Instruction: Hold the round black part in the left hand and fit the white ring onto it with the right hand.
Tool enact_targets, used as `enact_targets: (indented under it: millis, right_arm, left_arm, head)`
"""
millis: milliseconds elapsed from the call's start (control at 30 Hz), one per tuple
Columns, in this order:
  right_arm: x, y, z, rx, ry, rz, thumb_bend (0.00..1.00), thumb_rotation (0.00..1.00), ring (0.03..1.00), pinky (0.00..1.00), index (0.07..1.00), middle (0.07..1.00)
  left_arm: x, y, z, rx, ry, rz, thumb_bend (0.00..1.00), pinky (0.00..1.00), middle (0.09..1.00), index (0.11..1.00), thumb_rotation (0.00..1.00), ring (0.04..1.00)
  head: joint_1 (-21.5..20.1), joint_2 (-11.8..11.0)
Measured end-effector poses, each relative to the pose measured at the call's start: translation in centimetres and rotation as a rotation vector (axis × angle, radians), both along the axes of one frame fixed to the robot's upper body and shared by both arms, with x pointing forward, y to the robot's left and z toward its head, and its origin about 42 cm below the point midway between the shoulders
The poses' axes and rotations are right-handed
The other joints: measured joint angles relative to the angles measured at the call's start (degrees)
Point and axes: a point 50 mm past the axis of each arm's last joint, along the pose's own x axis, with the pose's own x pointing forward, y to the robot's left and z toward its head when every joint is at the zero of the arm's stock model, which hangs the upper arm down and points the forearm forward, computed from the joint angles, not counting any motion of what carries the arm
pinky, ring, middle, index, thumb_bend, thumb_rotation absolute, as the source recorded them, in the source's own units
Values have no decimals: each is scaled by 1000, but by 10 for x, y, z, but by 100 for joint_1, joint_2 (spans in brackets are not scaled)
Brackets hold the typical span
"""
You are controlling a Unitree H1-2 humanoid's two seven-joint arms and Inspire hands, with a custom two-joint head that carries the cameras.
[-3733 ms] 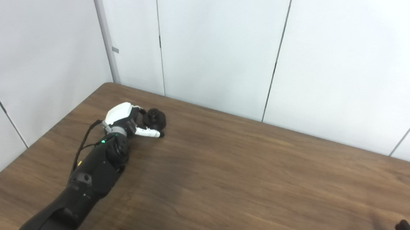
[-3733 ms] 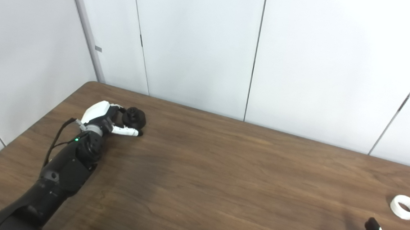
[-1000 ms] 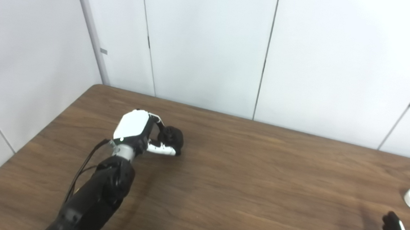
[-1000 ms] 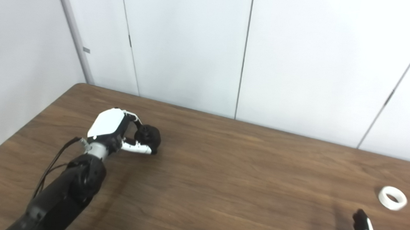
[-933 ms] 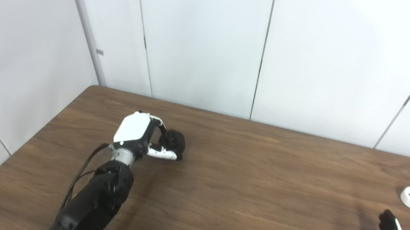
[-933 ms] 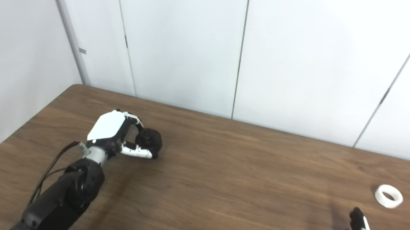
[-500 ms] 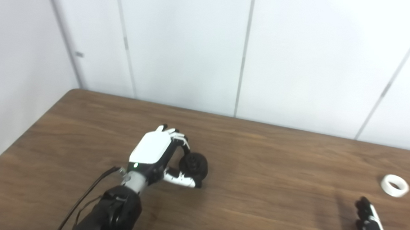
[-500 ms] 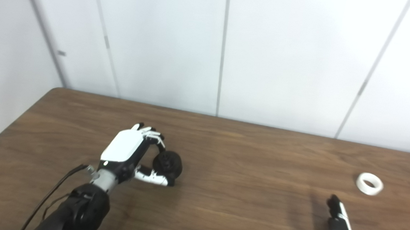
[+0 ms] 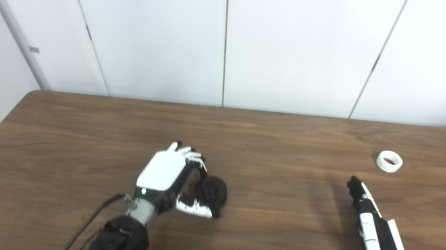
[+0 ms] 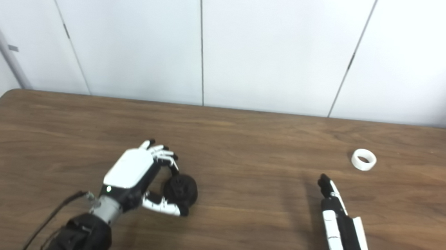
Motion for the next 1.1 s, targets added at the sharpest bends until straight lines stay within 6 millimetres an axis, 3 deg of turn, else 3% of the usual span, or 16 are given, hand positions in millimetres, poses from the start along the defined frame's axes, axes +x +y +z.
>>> enact_targets:
  millis: [633, 933, 1100]
  right_arm:
    - [1, 8, 5, 0, 17, -7, 501, 999, 972, 1000, 924, 936]
    - [1, 12, 5, 5, 16, 0, 476, 976, 964, 1000, 918, 933]
    - [2, 12, 7, 7, 21, -3, 545, 896, 968, 1000, 912, 933]
  left_arm:
    - [-36, -54, -22, 15, -20, -165, 525, 1000, 786, 483, 56, 896]
    - [-40, -58, -33, -9, -51, -188, 524, 1000, 783, 483, 54, 892]
    - [-40, -58, -36, -11, -60, -191, 524, 1000, 780, 483, 54, 885]
  head:
    - [-185, 229]
    - [-308, 264]
    - [-378, 282]
